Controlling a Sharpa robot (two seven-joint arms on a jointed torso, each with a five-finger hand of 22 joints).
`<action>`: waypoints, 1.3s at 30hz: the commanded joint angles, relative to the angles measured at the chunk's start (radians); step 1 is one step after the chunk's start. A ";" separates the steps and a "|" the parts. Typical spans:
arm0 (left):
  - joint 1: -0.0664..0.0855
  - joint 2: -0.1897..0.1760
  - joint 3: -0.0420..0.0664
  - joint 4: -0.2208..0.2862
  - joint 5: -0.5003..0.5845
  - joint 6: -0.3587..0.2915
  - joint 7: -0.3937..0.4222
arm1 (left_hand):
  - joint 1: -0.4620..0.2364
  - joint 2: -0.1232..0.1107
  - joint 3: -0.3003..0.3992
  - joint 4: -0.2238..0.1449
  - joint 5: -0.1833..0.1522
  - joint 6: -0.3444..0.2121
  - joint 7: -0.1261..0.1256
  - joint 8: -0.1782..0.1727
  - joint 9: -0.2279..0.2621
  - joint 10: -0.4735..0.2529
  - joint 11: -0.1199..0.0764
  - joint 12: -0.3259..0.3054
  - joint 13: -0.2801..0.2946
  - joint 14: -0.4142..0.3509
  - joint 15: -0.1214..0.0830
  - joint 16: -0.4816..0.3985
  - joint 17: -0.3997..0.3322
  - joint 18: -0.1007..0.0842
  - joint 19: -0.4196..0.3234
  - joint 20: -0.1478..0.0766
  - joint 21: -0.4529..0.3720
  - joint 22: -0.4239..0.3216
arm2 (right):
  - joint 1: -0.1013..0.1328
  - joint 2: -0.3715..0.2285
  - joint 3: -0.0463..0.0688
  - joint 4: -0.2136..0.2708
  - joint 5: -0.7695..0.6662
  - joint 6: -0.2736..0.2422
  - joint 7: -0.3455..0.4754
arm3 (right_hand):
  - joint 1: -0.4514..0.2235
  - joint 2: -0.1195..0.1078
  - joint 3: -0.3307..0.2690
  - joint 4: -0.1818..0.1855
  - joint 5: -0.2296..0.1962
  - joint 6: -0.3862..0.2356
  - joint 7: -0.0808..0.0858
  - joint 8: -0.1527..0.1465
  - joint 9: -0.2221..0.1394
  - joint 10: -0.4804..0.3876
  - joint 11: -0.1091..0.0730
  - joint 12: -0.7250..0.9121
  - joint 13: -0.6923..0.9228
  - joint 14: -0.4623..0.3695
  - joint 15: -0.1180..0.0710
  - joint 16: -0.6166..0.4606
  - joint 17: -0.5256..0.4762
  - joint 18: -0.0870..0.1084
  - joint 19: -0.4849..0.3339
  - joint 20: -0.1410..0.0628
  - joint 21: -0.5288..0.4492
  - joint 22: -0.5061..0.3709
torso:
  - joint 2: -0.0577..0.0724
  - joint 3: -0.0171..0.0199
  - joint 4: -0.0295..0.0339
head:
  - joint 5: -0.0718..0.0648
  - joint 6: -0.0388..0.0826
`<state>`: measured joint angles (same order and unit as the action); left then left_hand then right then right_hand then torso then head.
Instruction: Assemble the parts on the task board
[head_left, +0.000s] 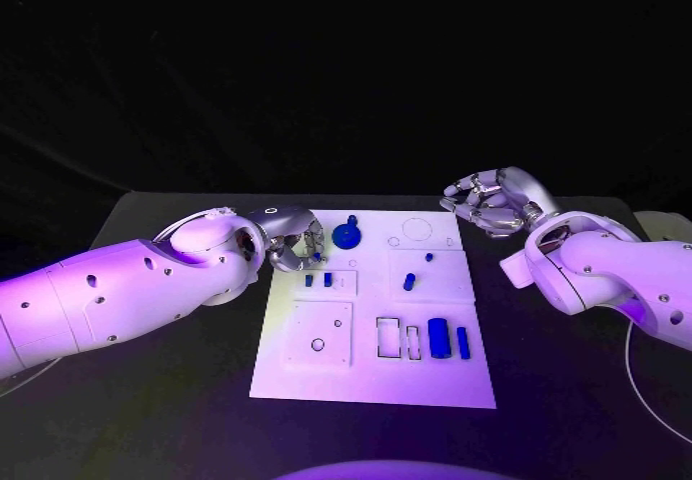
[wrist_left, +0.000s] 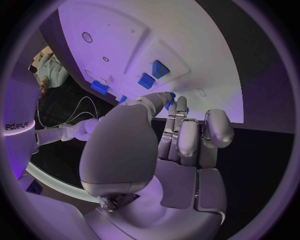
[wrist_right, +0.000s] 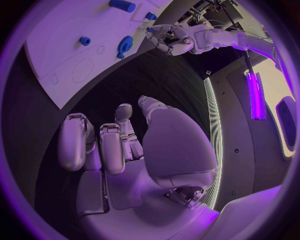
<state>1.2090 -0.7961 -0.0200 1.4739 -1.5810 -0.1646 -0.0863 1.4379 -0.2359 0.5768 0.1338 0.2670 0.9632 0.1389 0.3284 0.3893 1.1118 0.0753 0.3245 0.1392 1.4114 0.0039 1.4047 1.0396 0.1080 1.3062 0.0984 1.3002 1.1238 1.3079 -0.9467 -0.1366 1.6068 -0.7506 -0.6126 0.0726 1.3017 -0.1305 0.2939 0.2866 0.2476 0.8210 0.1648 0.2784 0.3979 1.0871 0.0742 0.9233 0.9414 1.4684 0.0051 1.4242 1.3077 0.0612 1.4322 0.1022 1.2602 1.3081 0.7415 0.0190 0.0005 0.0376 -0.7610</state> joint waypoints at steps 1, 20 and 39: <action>-0.001 0.004 0.001 -0.001 0.008 -0.001 -0.004 | -0.010 -0.001 -0.003 0.000 -0.006 0.007 0.002 -0.004 0.001 0.008 0.001 -0.004 -0.001 0.004 0.000 0.002 -0.002 -0.006 0.006 0.000 0.002 0.000 | -0.001 0.001 0.000 0.001 -0.003 0.012 0.009 | -0.006 -0.005 0.005 0.001 0.005 -0.001 -0.003 0.003 -0.001 0.005 0.001 0.003 -0.001 0.036 -0.007 -0.005 0.021 0.011 -0.005 -0.001 -0.006 0.055 | -0.001 0.0003 -0.0007 | 0.002 0.000; -0.001 0.032 0.001 -0.019 0.008 0.001 -0.005 | -0.010 -0.002 -0.003 0.000 -0.006 0.007 0.002 -0.005 0.001 0.009 0.001 -0.005 -0.002 0.004 0.000 0.002 -0.003 -0.006 0.007 -0.001 0.002 0.001 | -0.001 0.003 0.000 0.002 -0.003 0.013 0.008 | -0.006 -0.005 0.005 0.001 0.005 -0.001 -0.003 0.003 -0.001 0.005 0.001 0.003 -0.001 0.036 -0.007 -0.005 0.021 0.011 -0.005 -0.001 -0.006 0.055 | -0.001 -0.0002 -0.0007 | 0.002 -0.002; -0.001 0.051 0.001 -0.036 -0.011 0.046 -0.031 | -0.008 -0.003 -0.003 -0.003 -0.008 0.007 0.002 -0.008 0.000 0.011 0.001 -0.010 -0.002 0.002 0.000 -0.001 -0.010 -0.005 0.006 -0.001 0.001 0.000 | -0.001 0.002 0.000 0.001 -0.003 0.013 0.008 | -0.006 -0.005 0.005 0.001 0.005 -0.001 -0.003 0.003 -0.001 0.005 0.001 0.003 -0.001 0.036 -0.007 -0.005 0.021 0.011 -0.005 -0.001 -0.006 0.055 | -0.001 0.0000 -0.0009 | 0.000 -0.004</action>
<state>1.2081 -0.7478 -0.0200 1.4380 -1.5795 -0.1480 -0.1038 1.4380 -0.2359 0.5768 0.1338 0.2630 0.9630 0.1389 0.3268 0.3890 1.1192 0.0752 0.3196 0.1384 1.4114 0.0039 1.4046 1.0302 0.1081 1.3061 0.0984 1.3001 1.1238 1.3078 -0.9446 -0.1366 1.6070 -0.7504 -0.6124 0.0726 1.3017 -0.1305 0.2939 0.2866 0.2476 0.8210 0.1648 0.2783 0.3979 1.0871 0.0743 0.9232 0.9410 1.4684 0.0051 1.4242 1.3074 0.0613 1.4322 0.1022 1.2602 1.3076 0.7407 0.0187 0.0001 0.0379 -0.7650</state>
